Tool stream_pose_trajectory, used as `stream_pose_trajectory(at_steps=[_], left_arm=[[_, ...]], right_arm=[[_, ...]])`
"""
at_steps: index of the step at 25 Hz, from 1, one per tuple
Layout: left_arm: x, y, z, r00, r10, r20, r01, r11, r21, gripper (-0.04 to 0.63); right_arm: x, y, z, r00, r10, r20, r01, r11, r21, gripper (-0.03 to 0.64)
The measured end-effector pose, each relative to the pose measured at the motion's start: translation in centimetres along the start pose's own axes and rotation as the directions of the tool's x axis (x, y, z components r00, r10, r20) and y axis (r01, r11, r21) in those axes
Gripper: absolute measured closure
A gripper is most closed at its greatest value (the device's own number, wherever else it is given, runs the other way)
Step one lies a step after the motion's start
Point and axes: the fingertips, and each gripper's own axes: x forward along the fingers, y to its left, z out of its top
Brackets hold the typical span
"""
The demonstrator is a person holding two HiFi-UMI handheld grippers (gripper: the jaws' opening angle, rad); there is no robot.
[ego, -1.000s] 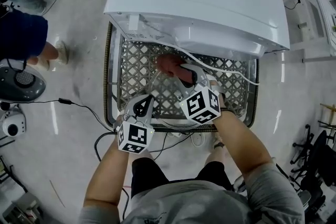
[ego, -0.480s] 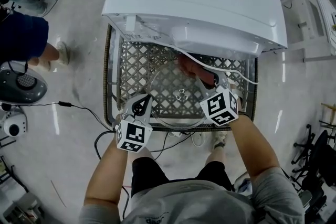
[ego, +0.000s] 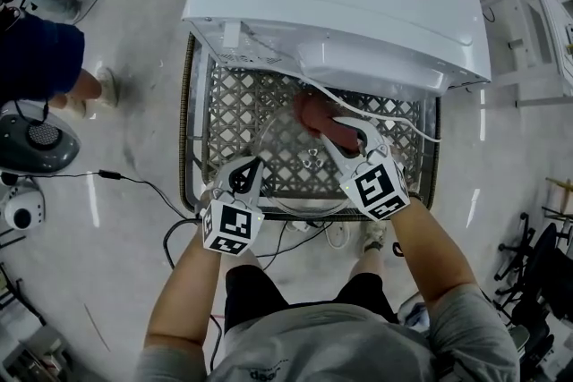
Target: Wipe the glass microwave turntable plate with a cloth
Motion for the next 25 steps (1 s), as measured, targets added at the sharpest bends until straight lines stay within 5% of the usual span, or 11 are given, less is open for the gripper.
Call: stream_pose_trajectory(at_steps=[7, 12, 17, 25], left_arm=[[-0.1, 0.0, 0.0, 1.0, -0.002, 0.0, 0.002, 1.0, -0.003, 0.597], [-0.1, 0.0, -0.1, 1.0, -0.004, 0.0, 0.004, 1.0, -0.002, 0.597], [-0.1, 0.0, -0.1, 1.0, -0.004, 0.002, 0.004, 1.0, -0.001, 0.597], [-0.2, 0.1, -0.1, 1.0, -0.004, 0.001, 0.004, 1.0, -0.002, 0.597]], right_arm=[[3.2, 6.9, 5.1, 0.976, 0.188, 0.107, -0.184, 0.982, -0.044, 0.515], [6.2, 9.6, 5.0, 0.962, 0.273, 0.026, -0.27, 0.959, -0.085, 0.517], [6.4, 9.4, 2.6, 0.962, 0.266, -0.063, -0.272, 0.953, -0.137, 0.517], [1.4, 3.2, -2.5, 0.973, 0.155, -0.17, -0.172, 0.981, -0.089, 0.517]])
